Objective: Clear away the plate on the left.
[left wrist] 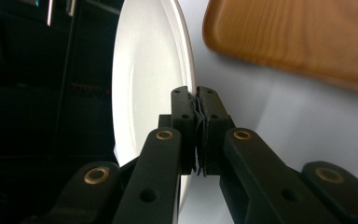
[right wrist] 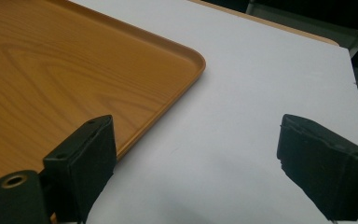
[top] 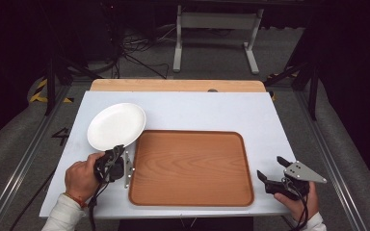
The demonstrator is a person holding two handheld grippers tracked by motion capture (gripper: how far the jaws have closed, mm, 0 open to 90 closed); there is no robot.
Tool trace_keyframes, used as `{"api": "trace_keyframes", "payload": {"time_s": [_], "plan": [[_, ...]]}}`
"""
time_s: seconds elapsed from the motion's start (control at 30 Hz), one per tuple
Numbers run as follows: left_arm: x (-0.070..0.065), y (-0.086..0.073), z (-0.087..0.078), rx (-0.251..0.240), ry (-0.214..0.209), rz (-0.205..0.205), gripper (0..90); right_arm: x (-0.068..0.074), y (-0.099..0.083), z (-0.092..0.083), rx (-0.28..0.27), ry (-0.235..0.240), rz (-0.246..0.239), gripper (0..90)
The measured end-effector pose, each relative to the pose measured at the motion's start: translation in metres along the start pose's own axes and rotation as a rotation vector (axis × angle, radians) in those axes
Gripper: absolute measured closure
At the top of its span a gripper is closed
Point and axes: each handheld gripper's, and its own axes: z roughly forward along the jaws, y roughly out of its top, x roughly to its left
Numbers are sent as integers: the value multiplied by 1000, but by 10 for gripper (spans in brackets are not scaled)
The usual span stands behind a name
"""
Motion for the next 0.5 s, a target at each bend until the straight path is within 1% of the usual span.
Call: {"api": "trace_keyframes", "payload": {"time_s": [0.07,0.1,0.17,0.2,0.3,0.33,0.4,0.5], "plan": [[-1,6,-3,-19,2,5,874,0,0,0,1,0,-1,124],[-1,6,-3,-19,2,5,874,0,0,0,1,0,-1,124],[-3,13,-7,-55,-9,9,874,0,0,0,0,0,-1,124],[-4,16,-9,-58,-14,14,874,0,0,0,0,0,-1,123],[-9,26,-13,-91,-24,33,873,0,0,0,1,-3,2,123],[-11,30,-15,-103,-25,48,873,0,0,0,0,-2,2,124],[-13,36,-18,-118,-30,65,873,-1,0,0,0,-3,2,123],[-17,46,-22,-147,-44,74,872,0,0,-1,-2,-3,3,124]]}}
